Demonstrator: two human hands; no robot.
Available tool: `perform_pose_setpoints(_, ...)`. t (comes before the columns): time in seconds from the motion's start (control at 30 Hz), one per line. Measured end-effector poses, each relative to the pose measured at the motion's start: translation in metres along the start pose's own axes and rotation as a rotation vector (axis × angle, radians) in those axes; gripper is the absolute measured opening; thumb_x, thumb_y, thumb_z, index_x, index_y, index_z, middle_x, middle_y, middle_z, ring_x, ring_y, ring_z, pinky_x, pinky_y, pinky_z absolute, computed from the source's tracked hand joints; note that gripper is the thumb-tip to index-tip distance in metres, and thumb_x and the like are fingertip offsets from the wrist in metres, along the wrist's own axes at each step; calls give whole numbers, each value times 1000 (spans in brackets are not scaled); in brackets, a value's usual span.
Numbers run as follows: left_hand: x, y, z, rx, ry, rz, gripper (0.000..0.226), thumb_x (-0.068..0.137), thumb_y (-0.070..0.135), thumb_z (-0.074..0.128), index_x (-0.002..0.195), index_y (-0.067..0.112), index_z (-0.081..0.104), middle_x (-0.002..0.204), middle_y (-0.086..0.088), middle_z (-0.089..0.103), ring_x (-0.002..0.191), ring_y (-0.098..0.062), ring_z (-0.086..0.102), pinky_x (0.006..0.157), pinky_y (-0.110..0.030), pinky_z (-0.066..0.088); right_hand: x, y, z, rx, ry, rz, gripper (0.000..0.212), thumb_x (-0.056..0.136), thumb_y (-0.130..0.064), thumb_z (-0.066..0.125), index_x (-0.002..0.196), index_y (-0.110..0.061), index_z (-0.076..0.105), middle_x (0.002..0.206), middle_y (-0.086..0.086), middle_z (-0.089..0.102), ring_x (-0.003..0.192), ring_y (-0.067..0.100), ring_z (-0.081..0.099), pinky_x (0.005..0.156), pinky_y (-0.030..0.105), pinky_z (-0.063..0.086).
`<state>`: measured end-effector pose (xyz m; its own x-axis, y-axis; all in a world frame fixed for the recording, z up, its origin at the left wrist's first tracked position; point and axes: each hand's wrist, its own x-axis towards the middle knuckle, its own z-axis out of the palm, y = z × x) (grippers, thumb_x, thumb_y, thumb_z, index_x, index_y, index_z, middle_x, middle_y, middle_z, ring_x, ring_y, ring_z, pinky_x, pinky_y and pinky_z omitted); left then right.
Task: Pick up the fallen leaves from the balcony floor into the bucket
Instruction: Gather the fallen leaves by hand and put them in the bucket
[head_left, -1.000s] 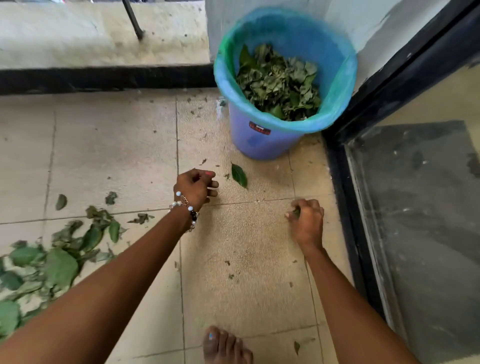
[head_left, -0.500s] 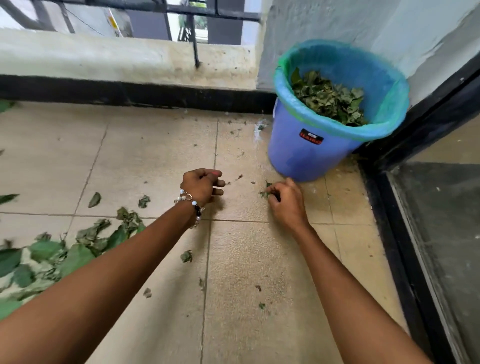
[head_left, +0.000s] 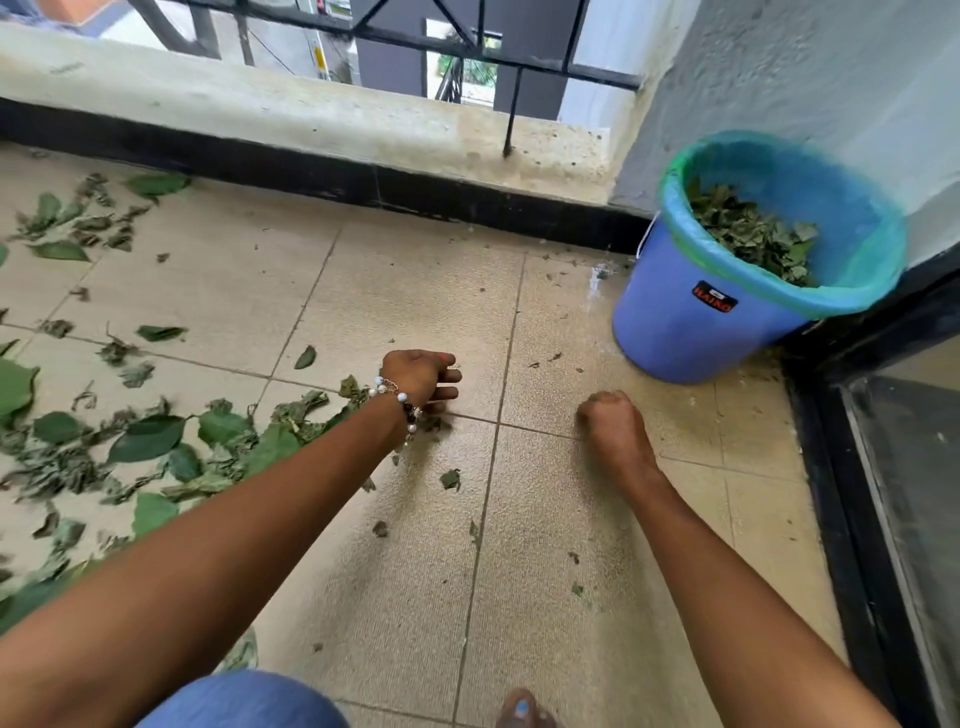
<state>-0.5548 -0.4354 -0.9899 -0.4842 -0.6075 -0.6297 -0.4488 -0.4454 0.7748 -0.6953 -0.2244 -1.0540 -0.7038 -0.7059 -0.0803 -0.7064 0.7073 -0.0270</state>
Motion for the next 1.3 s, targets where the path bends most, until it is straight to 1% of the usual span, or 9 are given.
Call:
perform_pose_setpoints(0.13, -16, 4, -8, 14, -77, -67, 16, 95, 15, 58, 103, 4, 67, 79, -7, 69, 62, -21, 63, 48, -23, 49, -9, -22, -21, 479, 52, 199, 16, 81, 5, 65, 85, -7, 75, 84, 4, 71, 81, 18, 65, 77, 28, 53)
perform_pose_setpoints(0.33, -36, 6, -20, -119, -320, -259, 56, 96, 57, 44, 110, 5, 60, 108, -19, 65, 96, -36, 65, 74, -44, 57, 0, -107, -75, 1304, -34, 280, 17, 76, 4, 76, 80, -12, 71, 85, 8, 74, 84, 23, 72, 82, 40, 59)
perform_pose_setpoints(0.57, -42, 9, -34, -678, -312, -340, 56, 104, 45, 24, 107, 3, 61, 101, -17, 66, 93, -29, 62, 84, -45, 51, -10, -182, -100, 883, 97, -145, 9, 88, -15, 67, 92, -14, 74, 89, -1, 73, 87, 10, 65, 81, 28, 52)
perform_pose_setpoints(0.63, -38, 9, -47, -669, -170, -302, 40, 105, 31, 32, 102, 1, 58, 79, -15, 65, 66, -21, 60, 64, -30, 56, -14, -182, -103, 898, -37, -240, 20, 96, -19, 56, 103, -15, 74, 98, -2, 72, 100, 12, 62, 89, 33, 50)
perform_pose_setpoints(0.7, -38, 8, -59, -575, -88, -236, 29, 104, 18, 34, 83, 6, 51, 52, -7, 52, 36, -9, 38, 34, -14, 33, -19, -179, -111, 1172, -172, -222, 24, 101, -19, 49, 116, -16, 68, 108, -3, 72, 109, 9, 63, 90, 26, 52)
perform_pose_setpoints(0.77, -40, 5, -68, -506, -62, -205, 32, 101, 13, 32, 73, 11, 46, 52, -3, 44, 29, -7, 28, 31, -12, 19, -24, -168, -112, 1343, -188, -115, 21, 98, -17, 55, 115, -16, 66, 105, 2, 72, 103, 15, 66, 85, 28, 54)
perform_pose_setpoints(0.93, -46, -4, -78, -435, -23, -231, 31, 95, 8, 31, 66, 15, 39, 54, 0, 36, 30, -8, 24, 36, -10, 16, -59, -126, -76, 515, -434, -49, 22, 78, -3, 77, 95, -8, 64, 89, 6, 65, 69, 8, 60, 67, 22, 55)
perform_pose_setpoints(1.03, -44, -3, -71, -418, -16, -185, 32, 94, 9, 34, 63, 16, 39, 50, 0, 38, 28, -8, 26, 35, -9, 19, -81, -115, -43, 540, -415, 22, 19, 77, 10, 71, 87, -3, 63, 83, 13, 66, 55, -1, 60, 51, 11, 48)
perform_pose_setpoints(1.3, -19, -31, -75, -422, -7, -236, 42, 102, 25, 31, 61, 19, 35, 41, 4, 35, 28, -8, 25, 33, -10, 18, -63, -136, -18, 502, -170, -121, 17, 80, 4, 70, 90, -9, 66, 91, 2, 60, 71, 0, 53, 60, 7, 40)
